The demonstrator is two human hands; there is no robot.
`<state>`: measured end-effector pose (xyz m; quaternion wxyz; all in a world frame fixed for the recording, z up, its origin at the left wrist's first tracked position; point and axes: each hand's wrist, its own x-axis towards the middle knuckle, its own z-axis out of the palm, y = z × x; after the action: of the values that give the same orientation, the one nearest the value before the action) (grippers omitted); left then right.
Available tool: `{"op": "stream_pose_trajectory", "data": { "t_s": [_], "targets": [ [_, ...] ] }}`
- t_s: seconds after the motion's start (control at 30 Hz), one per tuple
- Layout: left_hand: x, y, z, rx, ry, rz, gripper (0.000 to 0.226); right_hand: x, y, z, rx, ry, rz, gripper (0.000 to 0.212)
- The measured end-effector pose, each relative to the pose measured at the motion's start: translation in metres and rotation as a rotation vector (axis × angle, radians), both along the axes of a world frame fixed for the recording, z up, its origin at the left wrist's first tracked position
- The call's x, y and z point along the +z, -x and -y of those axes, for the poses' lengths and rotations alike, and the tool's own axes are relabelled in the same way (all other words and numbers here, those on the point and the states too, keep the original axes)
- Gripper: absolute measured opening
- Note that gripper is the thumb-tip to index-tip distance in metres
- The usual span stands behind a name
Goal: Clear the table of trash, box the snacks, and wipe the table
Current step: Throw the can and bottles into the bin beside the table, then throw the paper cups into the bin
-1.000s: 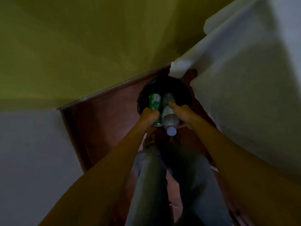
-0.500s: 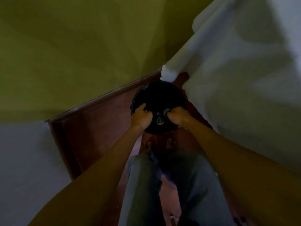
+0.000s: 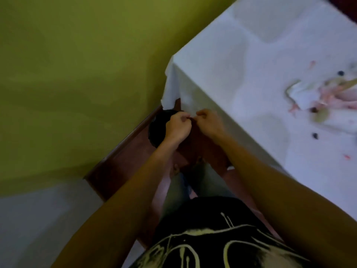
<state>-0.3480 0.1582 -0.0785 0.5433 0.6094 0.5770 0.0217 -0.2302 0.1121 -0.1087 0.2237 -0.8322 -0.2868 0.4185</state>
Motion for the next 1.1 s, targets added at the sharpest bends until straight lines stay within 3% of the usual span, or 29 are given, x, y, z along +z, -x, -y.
{"op": "stream_pose_trajectory", "data": {
  "t_s": [0.27,0.6,0.87,1.1],
  "targets": [
    [0.064,-0.096,0.037,-0.233,-0.18,0.092,0.033,0.072,-0.067,0.086,-0.396,-0.186,-0.1,0.028],
    [0.092,-0.216,0.124,-0.623,-0.168,0.087,0.032,0.106,-0.183,0.215,-0.793,-0.26,-0.105,0.021],
    [0.1,-0.291,0.152,-0.779,-0.239,0.106,0.032,0.106,-0.245,0.272,-0.957,-0.319,-0.161,0.016],
    [0.092,-0.334,0.176,-0.875,-0.361,0.112,0.037,0.111,-0.281,0.293,-0.962,-0.307,-0.168,0.012]
  ]
}}
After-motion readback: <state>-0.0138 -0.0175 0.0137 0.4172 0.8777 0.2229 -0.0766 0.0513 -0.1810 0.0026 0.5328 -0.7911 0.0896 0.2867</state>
